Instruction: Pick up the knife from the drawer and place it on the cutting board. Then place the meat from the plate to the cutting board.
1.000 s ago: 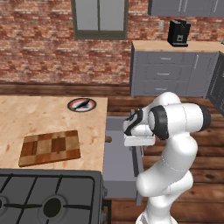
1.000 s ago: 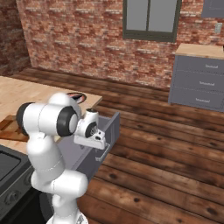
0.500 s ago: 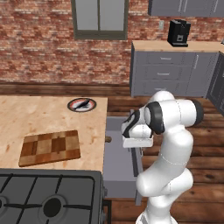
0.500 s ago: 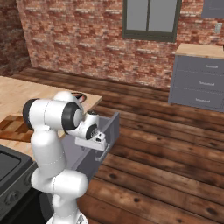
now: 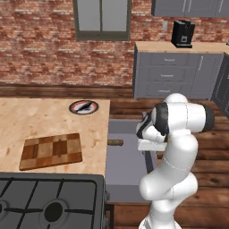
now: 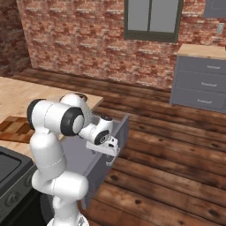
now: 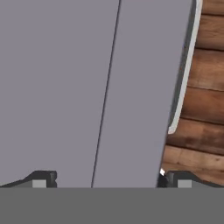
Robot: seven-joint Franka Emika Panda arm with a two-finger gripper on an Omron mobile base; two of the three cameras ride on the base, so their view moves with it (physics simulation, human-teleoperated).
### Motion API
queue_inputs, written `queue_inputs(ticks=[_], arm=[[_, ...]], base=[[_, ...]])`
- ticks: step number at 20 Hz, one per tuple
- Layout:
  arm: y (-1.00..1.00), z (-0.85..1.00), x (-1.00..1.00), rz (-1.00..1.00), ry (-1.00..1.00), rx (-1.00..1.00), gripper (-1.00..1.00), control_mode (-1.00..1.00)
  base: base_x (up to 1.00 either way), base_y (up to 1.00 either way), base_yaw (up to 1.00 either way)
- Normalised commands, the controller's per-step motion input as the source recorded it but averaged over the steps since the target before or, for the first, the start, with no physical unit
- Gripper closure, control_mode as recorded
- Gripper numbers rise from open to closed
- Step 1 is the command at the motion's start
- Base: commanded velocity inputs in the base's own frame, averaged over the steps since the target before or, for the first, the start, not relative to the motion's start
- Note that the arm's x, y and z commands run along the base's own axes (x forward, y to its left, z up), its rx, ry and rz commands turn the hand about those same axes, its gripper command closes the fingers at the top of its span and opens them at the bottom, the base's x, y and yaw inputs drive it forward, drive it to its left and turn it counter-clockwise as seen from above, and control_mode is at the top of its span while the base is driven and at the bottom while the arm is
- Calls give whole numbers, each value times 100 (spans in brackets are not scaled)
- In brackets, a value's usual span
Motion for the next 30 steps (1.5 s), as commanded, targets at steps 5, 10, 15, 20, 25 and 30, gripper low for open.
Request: queue_inputs(ticks=[5,10,15,20,25,30], arm=[[-100,-17,-43,0,-1,15,-100,-100],[-100,-4,-25,0,-13,13,-100,-100],[-83,9,-2,8,-20,2,-100,-100],[-14,69,-23,9,-11,-5,-100,-100],[0,79,-13,1,-2,-15,-100,-100],[10,66,-7,0,-3,-14,-100,-100]], base=[[0,0,0],[0,0,0],[0,0,0],[0,0,0],[0,0,0],[0,0,0]])
